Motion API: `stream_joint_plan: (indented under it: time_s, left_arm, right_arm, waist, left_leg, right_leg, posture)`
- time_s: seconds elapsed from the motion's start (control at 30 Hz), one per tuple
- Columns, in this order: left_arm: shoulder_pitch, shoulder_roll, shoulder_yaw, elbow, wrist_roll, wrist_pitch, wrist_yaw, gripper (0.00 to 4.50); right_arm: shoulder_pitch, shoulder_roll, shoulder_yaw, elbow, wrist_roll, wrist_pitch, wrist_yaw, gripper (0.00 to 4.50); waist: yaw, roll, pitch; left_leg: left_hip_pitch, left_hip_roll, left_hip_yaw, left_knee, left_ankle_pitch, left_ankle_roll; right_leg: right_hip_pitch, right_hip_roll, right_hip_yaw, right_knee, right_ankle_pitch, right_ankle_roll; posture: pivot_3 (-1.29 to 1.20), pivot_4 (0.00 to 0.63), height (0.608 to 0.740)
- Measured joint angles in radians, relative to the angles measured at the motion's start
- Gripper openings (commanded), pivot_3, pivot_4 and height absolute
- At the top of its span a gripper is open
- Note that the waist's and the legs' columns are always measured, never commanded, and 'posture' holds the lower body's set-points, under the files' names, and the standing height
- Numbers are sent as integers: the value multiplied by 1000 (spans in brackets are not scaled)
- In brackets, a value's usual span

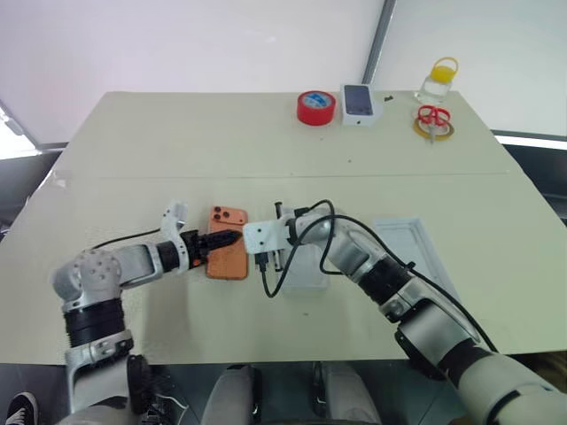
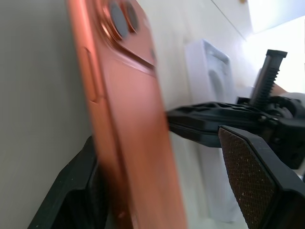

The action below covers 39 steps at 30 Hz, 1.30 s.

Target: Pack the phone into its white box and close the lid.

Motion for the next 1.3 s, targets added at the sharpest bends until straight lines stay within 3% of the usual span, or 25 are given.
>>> stream_joint_plan:
  time_s: [0.33,0.43,0.53,0.8,0.93,1.17,1.3]
  left_arm:
    - [10,24,30,18,-8,-1,-21,3399]
    - [14,35,30,29,-6,-8,-23,2536]
    - [39,38,29,37,6,-27,-22,1061]
    - [71,40,6,36,6,-87,-62,1061]
    - [67,21,42,62,-40,-99,-88,29]
    - [79,18,58,74,-51,-140,-81,29]
    - [91,16,80,76,-65,-204,-80,29]
  right_arm:
    - [0,-1,0,13,0,-26,-9,55]
    - [0,-1,0,17,0,-34,-12,0]
    - [0,-1,0,18,0,-38,-14,0]
    - [0,-3,0,20,-1,-42,-16,0]
    - [0,-3,0,22,-2,-44,-18,0]
    - [0,0,-10,23,11,-39,-21,0]
    - [1,9,-90,0,94,-2,-9,0]
  waist:
    - [-10,0,0]
    - [-10,0,0]
    - [-10,0,0]
    - [-9,0,1]
    - [-8,-1,0]
    - [-10,-1,1]
    - [-9,-1,1]
  left_leg:
    - [0,1,0,-2,0,-1]
    - [1,1,0,-3,1,-2]
    - [0,1,1,-3,0,-2]
    - [0,1,1,-4,0,-2]
    - [0,1,1,-3,0,-2]
    - [1,2,1,-4,0,-2]
    - [0,2,1,-5,0,-2]
  right_leg:
    - [-2,0,0,0,0,0]
    - [-2,0,0,0,0,0]
    - [-2,0,1,0,0,0]
    - [-3,0,1,0,-1,-2]
    - [-3,0,1,0,-1,-2]
    - [-3,0,1,0,-1,-2]
    - [-4,0,1,0,-1,-2]
  posture:
    - [0,150,740]
    - [0,150,740]
    - [0,150,740]
    - [0,150,740]
    - [0,150,740]
    - [0,150,740]
    - [0,150,740]
